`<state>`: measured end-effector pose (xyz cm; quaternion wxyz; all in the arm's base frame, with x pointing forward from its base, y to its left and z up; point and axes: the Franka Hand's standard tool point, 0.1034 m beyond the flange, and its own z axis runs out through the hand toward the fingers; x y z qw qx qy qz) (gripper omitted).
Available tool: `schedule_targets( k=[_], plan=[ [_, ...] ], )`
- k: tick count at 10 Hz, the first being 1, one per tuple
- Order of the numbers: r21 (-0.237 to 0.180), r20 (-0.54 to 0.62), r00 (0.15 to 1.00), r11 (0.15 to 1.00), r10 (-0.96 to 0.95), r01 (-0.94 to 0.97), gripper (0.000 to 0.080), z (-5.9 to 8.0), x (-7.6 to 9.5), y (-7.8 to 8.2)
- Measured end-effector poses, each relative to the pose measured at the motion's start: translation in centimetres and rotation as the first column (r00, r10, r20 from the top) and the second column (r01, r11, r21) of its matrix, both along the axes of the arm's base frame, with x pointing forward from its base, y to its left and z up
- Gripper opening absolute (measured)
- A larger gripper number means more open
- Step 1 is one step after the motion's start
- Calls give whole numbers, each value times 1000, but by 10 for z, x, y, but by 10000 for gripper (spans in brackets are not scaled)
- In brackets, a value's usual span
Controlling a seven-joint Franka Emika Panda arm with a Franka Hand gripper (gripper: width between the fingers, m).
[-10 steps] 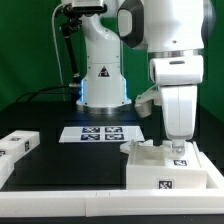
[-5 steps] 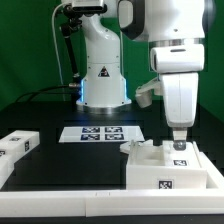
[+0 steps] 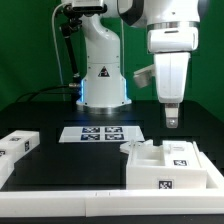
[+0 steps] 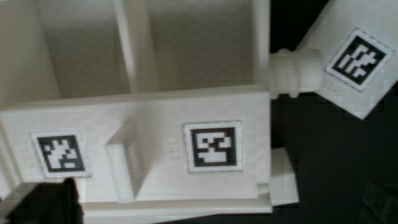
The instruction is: Assemble cabinet
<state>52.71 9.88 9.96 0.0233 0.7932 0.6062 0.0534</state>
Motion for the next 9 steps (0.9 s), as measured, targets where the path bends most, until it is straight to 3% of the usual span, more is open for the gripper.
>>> schedule_targets(
  k=[2,4,7,9],
  plan=[
    [-10,-6,1000,1000,10,-10,797,3,-15,-3],
    [-9,-9,1000,1000,9,-9,797,1,-14,-3],
    [-31,75,952,955,297,-296,797,-7,-19,-14],
    [-59,121,905,913,408,-404,797,-8,-31,-5]
  ],
)
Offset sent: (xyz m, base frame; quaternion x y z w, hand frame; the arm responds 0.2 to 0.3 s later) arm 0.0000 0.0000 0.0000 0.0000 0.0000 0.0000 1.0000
